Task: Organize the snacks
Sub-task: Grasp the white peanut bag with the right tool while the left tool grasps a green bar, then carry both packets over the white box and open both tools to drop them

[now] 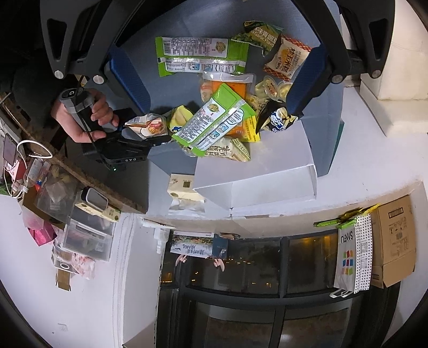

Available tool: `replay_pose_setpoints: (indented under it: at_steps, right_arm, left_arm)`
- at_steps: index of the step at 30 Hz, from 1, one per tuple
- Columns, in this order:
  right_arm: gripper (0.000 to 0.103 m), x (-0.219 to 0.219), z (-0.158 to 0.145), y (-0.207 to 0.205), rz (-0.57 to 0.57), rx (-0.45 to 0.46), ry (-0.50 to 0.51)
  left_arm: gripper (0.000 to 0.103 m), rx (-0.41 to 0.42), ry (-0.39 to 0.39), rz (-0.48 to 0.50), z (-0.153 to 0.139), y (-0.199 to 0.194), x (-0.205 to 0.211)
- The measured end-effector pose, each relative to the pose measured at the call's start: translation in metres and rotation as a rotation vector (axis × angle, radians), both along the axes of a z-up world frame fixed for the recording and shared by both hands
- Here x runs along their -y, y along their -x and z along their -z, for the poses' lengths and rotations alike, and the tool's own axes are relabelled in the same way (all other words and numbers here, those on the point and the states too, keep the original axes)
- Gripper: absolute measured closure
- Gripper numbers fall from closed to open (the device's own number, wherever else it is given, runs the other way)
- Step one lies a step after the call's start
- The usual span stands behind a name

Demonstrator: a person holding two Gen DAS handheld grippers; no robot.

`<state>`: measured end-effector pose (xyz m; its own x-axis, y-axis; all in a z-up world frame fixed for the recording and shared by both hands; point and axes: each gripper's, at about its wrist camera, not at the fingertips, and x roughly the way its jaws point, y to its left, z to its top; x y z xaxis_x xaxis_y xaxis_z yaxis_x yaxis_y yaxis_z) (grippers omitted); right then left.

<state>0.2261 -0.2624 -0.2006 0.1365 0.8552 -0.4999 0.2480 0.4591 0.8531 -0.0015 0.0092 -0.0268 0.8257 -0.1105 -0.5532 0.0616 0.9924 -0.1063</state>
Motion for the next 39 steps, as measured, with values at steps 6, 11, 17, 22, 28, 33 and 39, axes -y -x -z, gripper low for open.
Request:
replay_pose_setpoints:
  at_steps: [6,11,17,22,28,33,39]
  right_arm:
    - [0.061,0.01,-0.017,0.012,0.002,0.122,0.055]
    - [0.062,0.024,-0.051,0.022,-0.015,0.287,0.106]
    - [0.062,0.038,-0.104,0.049,-0.036,0.523,0.183]
    - [0.062,0.048,-0.139,0.088,-0.042,0.727,0.237]
    - [0.062,0.049,-0.153,0.119,-0.059,0.835,0.248]
    - [0.062,0.044,-0.153,0.123,-0.075,0.848,0.244]
    - [0.062,0.035,-0.153,0.124,-0.1,0.873,0.286]
  left_arm:
    - [0.0,-0.045,-0.068,0.066,0.016,-0.016,0.01]
    - [0.0,-0.136,-0.181,0.193,0.038,-0.06,0.028]
    - [0.0,-0.255,-0.362,0.393,0.066,-0.127,0.056]
    - [0.0,-0.335,-0.42,0.473,0.085,-0.16,0.062]
    - [0.032,-0.4,-0.401,0.484,0.105,-0.176,0.054]
    - [0.043,-0.321,-0.291,0.43,0.084,-0.159,0.035]
    - [0.043,-0.097,-0.002,0.238,0.028,-0.103,-0.007]
